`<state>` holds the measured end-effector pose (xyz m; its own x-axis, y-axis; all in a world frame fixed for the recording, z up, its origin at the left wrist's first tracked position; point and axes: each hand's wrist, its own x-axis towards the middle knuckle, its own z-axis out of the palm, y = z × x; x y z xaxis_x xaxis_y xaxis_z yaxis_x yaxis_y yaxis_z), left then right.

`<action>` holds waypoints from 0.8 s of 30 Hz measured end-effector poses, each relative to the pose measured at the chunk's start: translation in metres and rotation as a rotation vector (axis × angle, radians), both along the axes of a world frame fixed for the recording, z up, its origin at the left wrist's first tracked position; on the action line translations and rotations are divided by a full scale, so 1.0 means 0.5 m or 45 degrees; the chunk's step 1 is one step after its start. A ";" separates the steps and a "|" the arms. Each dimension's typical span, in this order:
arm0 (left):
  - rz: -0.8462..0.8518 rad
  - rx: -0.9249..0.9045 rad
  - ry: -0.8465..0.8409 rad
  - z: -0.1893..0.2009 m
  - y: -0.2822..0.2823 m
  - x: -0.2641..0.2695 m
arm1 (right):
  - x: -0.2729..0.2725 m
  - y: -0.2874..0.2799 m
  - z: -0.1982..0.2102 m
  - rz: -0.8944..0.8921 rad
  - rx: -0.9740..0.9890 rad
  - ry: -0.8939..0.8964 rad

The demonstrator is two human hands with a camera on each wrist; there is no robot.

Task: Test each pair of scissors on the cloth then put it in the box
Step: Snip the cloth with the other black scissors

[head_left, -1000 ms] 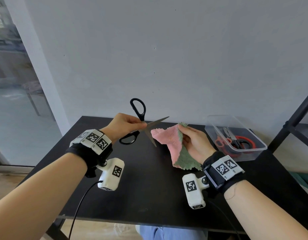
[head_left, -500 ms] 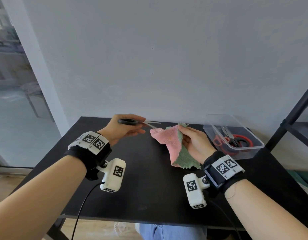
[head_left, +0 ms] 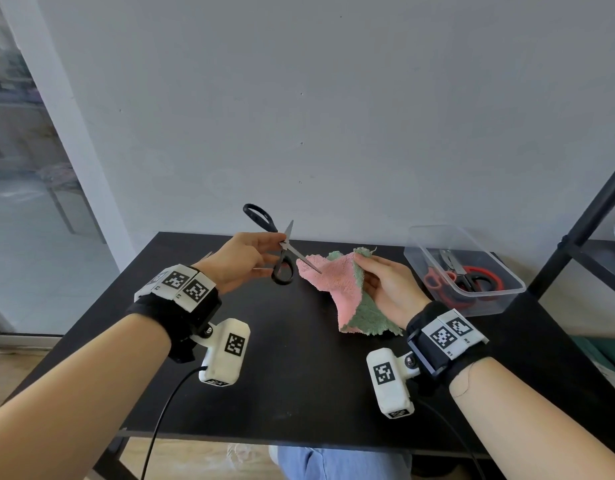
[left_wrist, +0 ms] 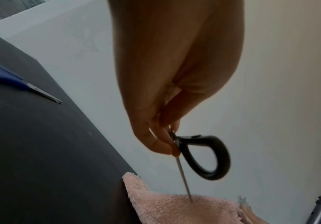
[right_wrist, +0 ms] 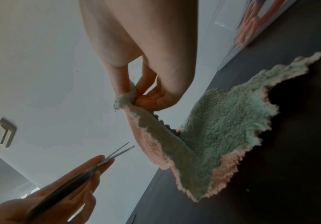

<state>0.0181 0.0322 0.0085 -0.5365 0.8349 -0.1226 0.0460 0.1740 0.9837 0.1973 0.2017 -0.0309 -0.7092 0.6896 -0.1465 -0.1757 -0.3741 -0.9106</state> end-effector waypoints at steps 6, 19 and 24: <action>0.159 0.092 -0.183 0.002 0.001 0.002 | -0.008 -0.003 0.007 0.022 0.064 -0.028; 0.270 0.028 -0.075 -0.018 0.012 0.002 | -0.037 -0.026 0.029 0.195 0.221 -0.129; 0.168 0.032 -0.102 -0.012 0.018 0.015 | -0.058 -0.048 0.030 0.247 0.349 -0.169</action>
<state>0.0254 0.0410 0.0025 -0.6309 0.7614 -0.1495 -0.0542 0.1490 0.9874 0.1682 0.1777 -0.0158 -0.8181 0.5703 -0.0741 0.0009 -0.1276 -0.9918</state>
